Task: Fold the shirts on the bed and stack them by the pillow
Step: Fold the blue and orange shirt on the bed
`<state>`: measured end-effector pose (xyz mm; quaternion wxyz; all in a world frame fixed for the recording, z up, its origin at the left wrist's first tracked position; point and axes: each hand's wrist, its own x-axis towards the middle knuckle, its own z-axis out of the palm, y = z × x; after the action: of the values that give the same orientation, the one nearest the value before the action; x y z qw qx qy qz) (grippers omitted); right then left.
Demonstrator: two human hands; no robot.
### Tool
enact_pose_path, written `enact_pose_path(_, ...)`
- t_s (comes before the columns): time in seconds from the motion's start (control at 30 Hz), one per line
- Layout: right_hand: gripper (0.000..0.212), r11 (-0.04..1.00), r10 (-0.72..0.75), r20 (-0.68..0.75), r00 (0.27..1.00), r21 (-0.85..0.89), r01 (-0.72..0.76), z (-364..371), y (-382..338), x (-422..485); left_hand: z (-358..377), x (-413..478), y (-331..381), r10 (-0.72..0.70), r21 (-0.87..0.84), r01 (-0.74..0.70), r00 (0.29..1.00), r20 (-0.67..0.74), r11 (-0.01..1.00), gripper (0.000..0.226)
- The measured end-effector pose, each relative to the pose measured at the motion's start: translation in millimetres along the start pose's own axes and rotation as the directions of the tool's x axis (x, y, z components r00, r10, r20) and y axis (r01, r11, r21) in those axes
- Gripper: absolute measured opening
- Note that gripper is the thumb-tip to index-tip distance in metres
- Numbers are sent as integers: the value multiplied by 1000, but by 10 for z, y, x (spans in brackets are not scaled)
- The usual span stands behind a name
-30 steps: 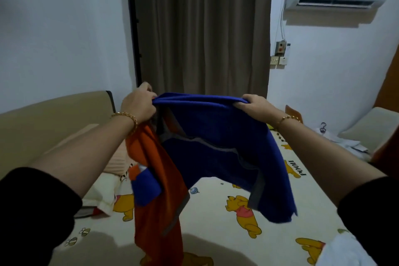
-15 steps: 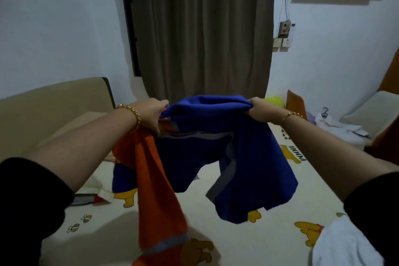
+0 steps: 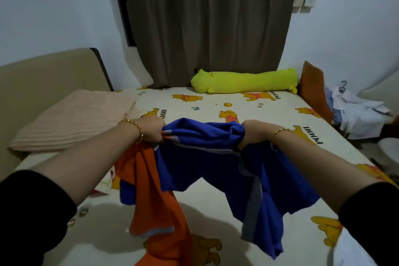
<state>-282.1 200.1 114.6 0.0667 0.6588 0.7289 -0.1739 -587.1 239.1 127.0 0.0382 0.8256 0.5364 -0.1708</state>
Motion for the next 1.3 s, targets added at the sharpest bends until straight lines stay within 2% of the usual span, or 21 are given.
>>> enact_pose_path(0.07,40,1000,18,-34,999,13,-17,-40,30,285,77,283,-100,36,-46,-34,999,37,998,52)
enact_pose_path(0.13,28,999,26,-136,990,-21,-29,-184,81,644,41,622,-194,32,-22,-30,998,55,999,62)
enact_pose_path(0.2,21,1000,13,-280,960,-20,-20,-331,176,1036,-42,956,-259,4,-3,-4,1000,-10,1000,57)
enact_pose_path(0.3,22,1000,7,-486,874,29,9,-828,296,1525,-479,1383,-426,-65,-86,45,968,-241,995,27)
enact_pose_path(0.37,23,998,0,-661,750,46,41,-1323,322,1793,-953,1689,-669,-129,-165,51,851,-509,985,11)
enact_pose_path(0.47,25,995,-8,-853,521,47,93,-2195,232,1964,-1955,1927,-1051,-179,-216,8,583,-792,976,12)
enact_pose_path(0.5,24,994,-33,-889,457,19,109,-2445,197,1977,-2264,1908,-1118,-171,-194,4,495,-852,981,10)
enact_pose_path(0.57,22,992,-66,-933,353,-22,128,-2811,157,1992,-2735,1839,-1193,-143,-145,22,365,-920,989,9)
enact_pose_path(0.63,24,990,-112,-947,300,-82,112,-2941,153,2002,-2913,1775,-1195,-109,-101,42,285,-952,994,10)
enact_pose_path(0.67,28,991,-129,-943,307,-109,80,-2928,158,2006,-2891,1753,-1192,-97,-87,48,267,-959,995,12)
enact_pose_path(0.73,39,989,-131,-913,385,-145,-7,-2736,210,2030,-2630,1767,-1207,-90,-77,55,289,-953,996,19)
enact_pose_path(0.8,43,981,-142,-868,476,-187,-48,-2370,292,2084,-2175,1835,-1234,-63,-45,59,347,-936,997,27)
enact_pose_path(0.93,42,947,-129,-680,722,-302,-115,-1096,486,2167,-763,2000,-1146,10,39,38,571,-821,999,27)
enact_pose_path(1.0,36,918,-81,-517,852,-372,-139,-206,555,2179,205,2111,-1003,33,61,18,680,-733,998,28)
enact_pose_path(1.1,31,914,2,-391,921,-373,-161,903,743,2136,1263,2080,-748,50,83,6,753,-656,997,38)
enact_pose_path(1.17,31,910,80,-251,965,-376,-174,1789,850,1991,2106,2007,-490,53,112,10,837,-544,994,48)
enact_pose_path(1.23,41,905,197,-64,978,-371,-206,2590,958,1751,2946,1874,-249,10,48,10,910,-415,999,61)
enact_pose_path(1.3,47,901,269,99,958,-378,-214,3277,1054,1491,3700,1674,-3,6,20,0,953,-304,1000,80)
